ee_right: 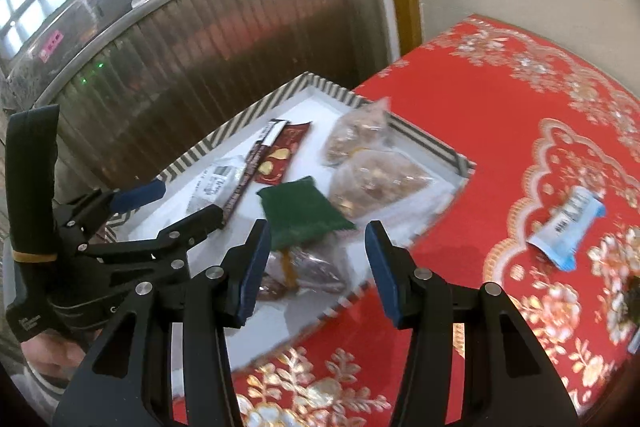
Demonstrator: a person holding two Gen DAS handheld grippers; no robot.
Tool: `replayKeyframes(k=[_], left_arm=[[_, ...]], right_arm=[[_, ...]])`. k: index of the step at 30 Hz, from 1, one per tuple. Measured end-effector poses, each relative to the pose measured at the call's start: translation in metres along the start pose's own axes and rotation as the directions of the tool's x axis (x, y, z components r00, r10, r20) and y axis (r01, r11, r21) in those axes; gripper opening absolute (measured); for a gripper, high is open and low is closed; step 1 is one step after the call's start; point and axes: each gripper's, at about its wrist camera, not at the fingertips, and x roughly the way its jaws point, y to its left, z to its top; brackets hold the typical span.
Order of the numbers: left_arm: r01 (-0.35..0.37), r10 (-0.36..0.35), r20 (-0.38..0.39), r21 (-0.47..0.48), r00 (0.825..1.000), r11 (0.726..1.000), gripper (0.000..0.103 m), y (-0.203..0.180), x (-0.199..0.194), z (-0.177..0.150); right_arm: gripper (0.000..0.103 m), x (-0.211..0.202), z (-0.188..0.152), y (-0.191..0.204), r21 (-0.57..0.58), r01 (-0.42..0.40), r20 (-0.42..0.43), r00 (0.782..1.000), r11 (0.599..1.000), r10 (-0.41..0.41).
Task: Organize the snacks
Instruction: 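Open both tools to release the white bag and green packet in the box, then move both open tools back over the remaining snacks on the tablecloth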
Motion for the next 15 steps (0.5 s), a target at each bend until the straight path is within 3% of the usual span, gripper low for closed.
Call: replayKeyframes(k=[2, 5, 15], left_arm=[[0.008, -0.008, 0.003, 0.004, 1.000, 1.000, 0.078, -0.007, -0.002, 0.000], [0.017, -0.017, 0.019, 0.012, 1.000, 1.000, 0.088, -0.018, -0.007, 0.000], [0.080, -0.083, 0.044, 0.072, 0.996, 0.994, 0.090, -0.066, -0.020, 0.000]], right_arm=[[0.049, -0.010, -0.005, -0.006, 0.009, 0.033, 0.020, 0.999, 0.999, -0.033], [0.049, -0.020, -0.011, -0.011, 0.015, 0.086, 0.041, 0.995, 0.996, -0.087], [0.049, -0.052, -0.034, -0.055, 0.120, 0.219, 0.057, 0.972, 0.968, -0.227]])
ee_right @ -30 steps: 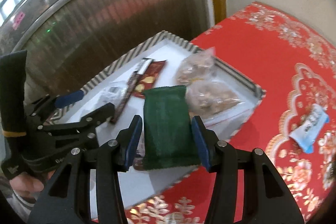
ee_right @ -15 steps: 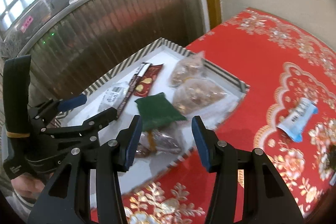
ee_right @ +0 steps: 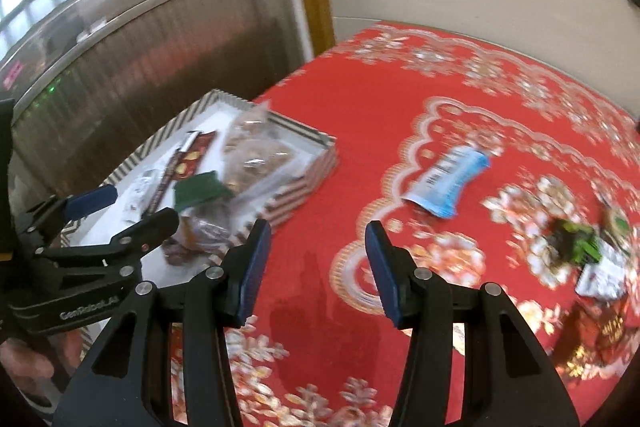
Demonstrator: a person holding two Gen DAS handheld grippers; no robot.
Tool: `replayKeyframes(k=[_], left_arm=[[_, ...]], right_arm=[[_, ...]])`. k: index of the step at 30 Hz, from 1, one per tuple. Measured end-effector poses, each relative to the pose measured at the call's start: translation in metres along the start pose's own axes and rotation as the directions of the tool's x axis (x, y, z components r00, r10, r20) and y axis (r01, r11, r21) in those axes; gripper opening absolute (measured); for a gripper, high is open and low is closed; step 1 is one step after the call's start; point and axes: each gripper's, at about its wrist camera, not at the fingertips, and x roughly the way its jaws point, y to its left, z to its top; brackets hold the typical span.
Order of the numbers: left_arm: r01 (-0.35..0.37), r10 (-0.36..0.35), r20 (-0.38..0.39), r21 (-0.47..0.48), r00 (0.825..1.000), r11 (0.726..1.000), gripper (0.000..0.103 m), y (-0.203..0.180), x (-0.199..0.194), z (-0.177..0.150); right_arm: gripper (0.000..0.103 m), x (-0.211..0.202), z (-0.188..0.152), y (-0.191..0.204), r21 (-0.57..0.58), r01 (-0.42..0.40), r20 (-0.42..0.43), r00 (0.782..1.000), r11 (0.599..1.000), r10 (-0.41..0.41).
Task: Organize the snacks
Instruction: 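Move both open tools back over the remaining snacks on the tablecloth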
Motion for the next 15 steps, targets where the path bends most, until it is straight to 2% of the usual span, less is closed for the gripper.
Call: replayKeyframes(k=[4, 13, 15], left_arm=[[0.027, -0.027, 0.003, 0.021, 1.000, 0.999, 0.090, -0.020, -0.001, -0.001], [0.076, -0.075, -0.011, 0.074, 0.997, 0.994, 0.090, -0.061, 0.000, -0.001], [0.081, -0.080, -0.012, 0.087, 0.997, 0.993, 0.090, -0.070, -0.001, -0.001]], right_arm=[[0.049, -0.007, -0.008, -0.017, 0.029, 0.056, 0.006, 0.998, 0.998, -0.056], [0.049, -0.025, -0.026, -0.056, 0.097, 0.124, 0.001, 0.992, 0.988, -0.124], [0.057, -0.030, -0.032, -0.068, 0.120, 0.132, -0.003, 0.991, 0.984, -0.133]])
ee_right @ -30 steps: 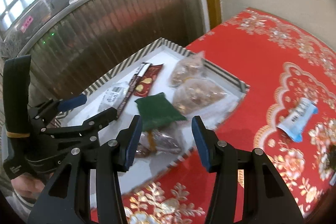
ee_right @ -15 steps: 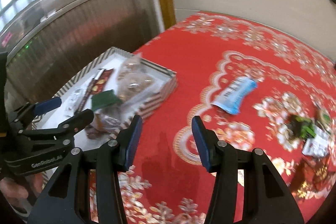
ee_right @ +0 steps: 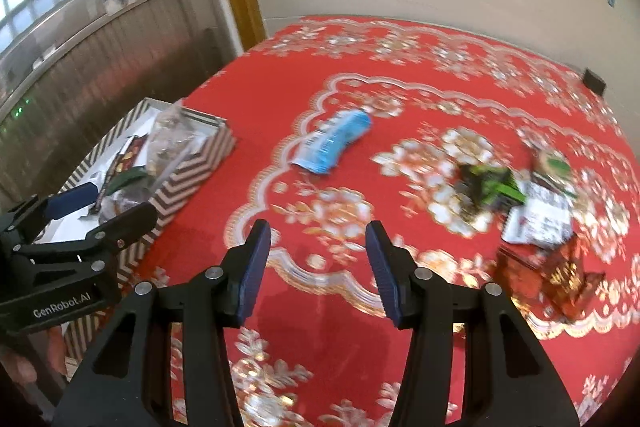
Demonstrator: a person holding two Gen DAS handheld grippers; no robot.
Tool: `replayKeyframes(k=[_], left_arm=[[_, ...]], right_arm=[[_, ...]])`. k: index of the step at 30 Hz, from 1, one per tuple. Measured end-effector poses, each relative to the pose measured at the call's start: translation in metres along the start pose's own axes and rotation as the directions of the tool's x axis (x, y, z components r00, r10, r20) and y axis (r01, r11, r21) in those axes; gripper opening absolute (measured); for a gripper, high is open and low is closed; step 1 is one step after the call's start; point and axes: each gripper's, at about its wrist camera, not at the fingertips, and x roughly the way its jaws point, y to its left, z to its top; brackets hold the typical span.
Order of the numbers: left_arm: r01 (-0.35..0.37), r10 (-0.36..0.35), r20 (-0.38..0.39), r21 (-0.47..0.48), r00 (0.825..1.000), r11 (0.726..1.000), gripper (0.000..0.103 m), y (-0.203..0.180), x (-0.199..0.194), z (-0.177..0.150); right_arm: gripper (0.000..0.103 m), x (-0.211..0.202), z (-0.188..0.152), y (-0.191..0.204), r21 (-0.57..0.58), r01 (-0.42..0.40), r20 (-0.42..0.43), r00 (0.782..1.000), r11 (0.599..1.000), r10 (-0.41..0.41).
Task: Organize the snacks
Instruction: 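Move both open tools back over the remaining snacks on the tablecloth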
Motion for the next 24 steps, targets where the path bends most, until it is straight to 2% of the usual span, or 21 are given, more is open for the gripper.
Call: replayKeyframes(k=[1, 2, 11, 19, 24], left_arm=[[0.004, -0.004, -0.001, 0.006, 1.000, 1.000, 0.090, -0.004, 0.000, 0.001], [0.009, -0.008, -0.003, 0.012, 1.000, 1.000, 0.090, -0.008, 0.001, 0.001], [0.070, -0.067, -0.046, 0.048, 0.997, 0.996, 0.090, -0.043, 0.012, 0.013], [0.136, -0.129, -0.103, 0.060, 0.986, 0.989, 0.090, -0.073, 0.031, 0.031], [0.141, -0.132, -0.123, 0.068, 0.984, 0.988, 0.090, -0.089, 0.045, 0.045]], right_arm=[[0.062, -0.001, -0.002, -0.003, 0.007, 0.003, 0.002, 1.000, 1.000, -0.003], [0.064, -0.004, -0.004, -0.009, 0.017, 0.008, 0.009, 1.000, 1.000, -0.009], [0.064, -0.021, -0.016, -0.056, 0.076, 0.062, 0.009, 0.998, 0.995, -0.063], [0.064, -0.037, -0.028, -0.100, 0.122, 0.108, 0.003, 0.994, 0.987, -0.109], [0.064, -0.045, -0.032, -0.125, 0.155, 0.132, 0.000, 0.991, 0.979, -0.134]])
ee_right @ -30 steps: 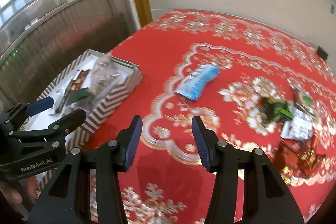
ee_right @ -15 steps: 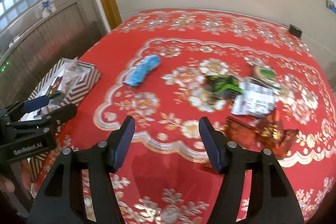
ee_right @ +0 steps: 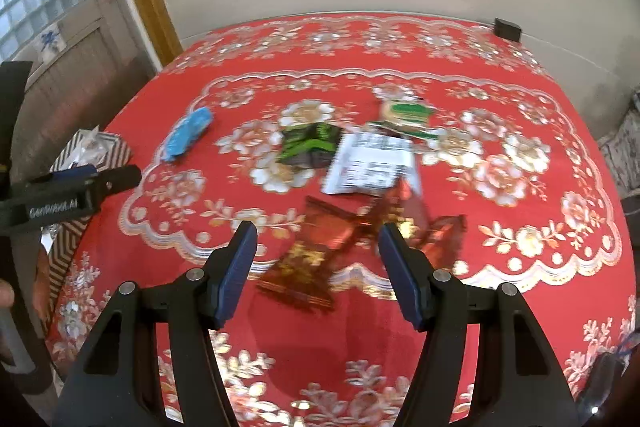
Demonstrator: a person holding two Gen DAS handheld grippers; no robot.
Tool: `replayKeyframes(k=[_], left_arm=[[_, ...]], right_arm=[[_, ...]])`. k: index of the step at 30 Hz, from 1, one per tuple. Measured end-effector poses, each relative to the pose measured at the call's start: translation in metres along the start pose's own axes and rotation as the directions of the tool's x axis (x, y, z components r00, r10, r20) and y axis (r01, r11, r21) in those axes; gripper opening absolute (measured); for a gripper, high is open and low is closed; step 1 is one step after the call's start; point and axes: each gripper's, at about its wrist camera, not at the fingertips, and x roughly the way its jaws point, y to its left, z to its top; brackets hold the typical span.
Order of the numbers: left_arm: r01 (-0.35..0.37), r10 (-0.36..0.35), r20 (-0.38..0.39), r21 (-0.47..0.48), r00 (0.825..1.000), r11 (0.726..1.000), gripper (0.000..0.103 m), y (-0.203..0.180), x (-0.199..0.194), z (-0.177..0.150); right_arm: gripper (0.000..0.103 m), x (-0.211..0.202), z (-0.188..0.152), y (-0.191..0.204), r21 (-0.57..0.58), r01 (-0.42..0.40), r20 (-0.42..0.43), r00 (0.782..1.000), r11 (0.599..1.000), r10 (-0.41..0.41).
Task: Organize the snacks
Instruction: 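Move both open tools back over the remaining snacks on the tablecloth, then grasp the white-and-blue bar with the left tool while the right tool grasps the green-wrapped snack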
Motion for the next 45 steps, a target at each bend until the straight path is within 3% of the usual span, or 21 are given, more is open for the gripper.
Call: replayKeyframes(k=[10, 22, 29, 36, 38, 41, 43, 44, 45], left_arm=[[0.024, -0.025, -0.075, -0.020, 0.997, 1.000, 0.090, -0.011, 0.036, 0.028], [0.021, -0.030, -0.152, -0.063, 0.988, 0.998, 0.090, -0.004, 0.079, 0.052], [0.020, -0.032, -0.155, -0.076, 0.987, 0.997, 0.090, 0.002, 0.087, 0.058], [-0.028, 0.026, -0.129, -0.013, 0.991, 1.000, 0.090, -0.004, 0.092, 0.058], [-0.045, 0.046, -0.118, 0.006, 0.992, 0.999, 0.089, -0.007, 0.093, 0.056], [-0.044, 0.045, -0.095, 0.008, 0.995, 0.999, 0.080, -0.008, 0.091, 0.057], [-0.041, 0.042, -0.078, 0.015, 0.996, 0.999, 0.054, -0.008, 0.087, 0.057], [-0.038, 0.040, -0.076, 0.024, 0.996, 0.999, 0.047, -0.010, 0.085, 0.057], [-0.036, 0.038, -0.077, 0.033, 0.996, 0.999, 0.032, -0.012, 0.084, 0.056]], right_arm=[[0.064, 0.009, 0.027, -0.007, -0.020, -0.029, 0.003, 1.000, 0.999, 0.029], [0.064, 0.058, 0.070, 0.011, -0.059, -0.058, -0.057, 0.997, 0.997, 0.055], [0.064, 0.082, 0.082, 0.019, -0.082, -0.046, -0.089, 0.995, 0.996, 0.039], [0.063, 0.108, 0.081, 0.021, -0.108, -0.041, -0.149, 0.989, 0.993, 0.024], [0.046, 0.112, 0.079, 0.020, -0.118, -0.044, -0.147, 0.989, 0.992, 0.026], [0.044, 0.115, 0.079, 0.017, -0.122, -0.059, -0.135, 0.990, 0.991, 0.042], [0.040, 0.113, 0.078, 0.019, -0.135, -0.059, -0.125, 0.991, 0.989, 0.042], [0.039, 0.110, 0.077, 0.019, -0.135, -0.065, -0.116, 0.992, 0.989, 0.049], [0.039, 0.109, 0.077, 0.020, -0.131, -0.072, -0.115, 0.992, 0.989, 0.057]])
